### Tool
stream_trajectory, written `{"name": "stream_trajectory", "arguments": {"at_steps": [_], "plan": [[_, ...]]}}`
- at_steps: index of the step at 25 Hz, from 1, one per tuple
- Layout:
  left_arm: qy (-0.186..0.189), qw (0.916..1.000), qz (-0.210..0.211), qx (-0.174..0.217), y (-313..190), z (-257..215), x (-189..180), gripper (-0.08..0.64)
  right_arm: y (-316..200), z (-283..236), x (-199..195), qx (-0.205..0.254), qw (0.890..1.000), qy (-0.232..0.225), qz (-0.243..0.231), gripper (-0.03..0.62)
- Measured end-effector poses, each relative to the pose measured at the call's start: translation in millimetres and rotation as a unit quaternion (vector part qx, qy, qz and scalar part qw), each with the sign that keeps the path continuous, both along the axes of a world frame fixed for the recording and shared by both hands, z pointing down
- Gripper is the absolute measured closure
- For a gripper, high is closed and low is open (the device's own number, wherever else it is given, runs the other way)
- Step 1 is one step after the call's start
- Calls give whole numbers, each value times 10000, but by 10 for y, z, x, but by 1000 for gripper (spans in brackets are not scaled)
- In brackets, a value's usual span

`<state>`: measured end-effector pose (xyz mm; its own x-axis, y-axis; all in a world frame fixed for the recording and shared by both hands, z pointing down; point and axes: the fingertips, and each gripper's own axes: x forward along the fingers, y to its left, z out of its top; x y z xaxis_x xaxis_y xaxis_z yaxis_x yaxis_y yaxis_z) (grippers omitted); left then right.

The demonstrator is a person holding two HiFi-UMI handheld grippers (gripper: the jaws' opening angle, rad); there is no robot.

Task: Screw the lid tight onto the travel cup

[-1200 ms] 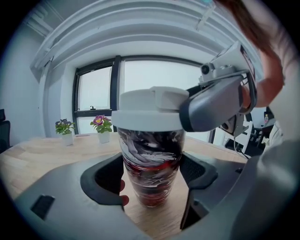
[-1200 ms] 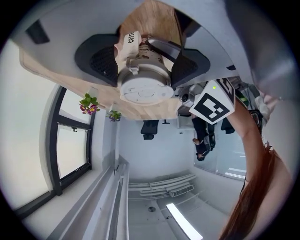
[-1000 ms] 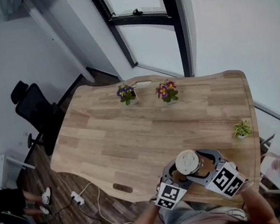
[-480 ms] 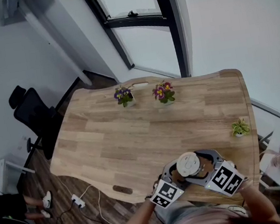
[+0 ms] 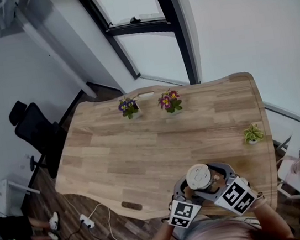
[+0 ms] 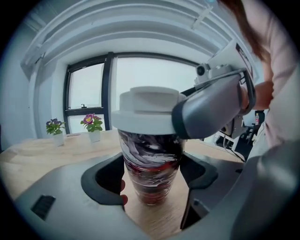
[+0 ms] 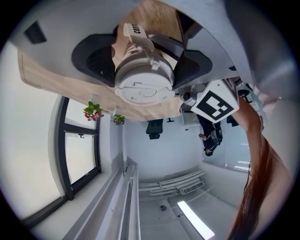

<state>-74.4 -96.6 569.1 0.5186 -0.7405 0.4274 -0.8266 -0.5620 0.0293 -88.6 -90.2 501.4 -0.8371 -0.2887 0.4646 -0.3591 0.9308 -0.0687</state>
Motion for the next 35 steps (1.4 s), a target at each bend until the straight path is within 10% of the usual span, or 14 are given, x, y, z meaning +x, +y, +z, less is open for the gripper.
{"name": "stream_trajectory", "arguments": {"at_steps": [8,18,27,35], "plan": [[-146,9873,1572,-173,82,6,131,206,60,-44,65,-16,9951,-22,-985,238],[-60,9992,382,-71,34,-3,89,206,10,-58,58,65,9993,-363,114,238],[-275,9844,1705,-339,169,17,160,206,125,-48,174,-228,9937,-296,-1060,236],[-224,9939,1052,-239,125,0,150,206,108,-62,160,-117,9979,-433,-474,236]]}}
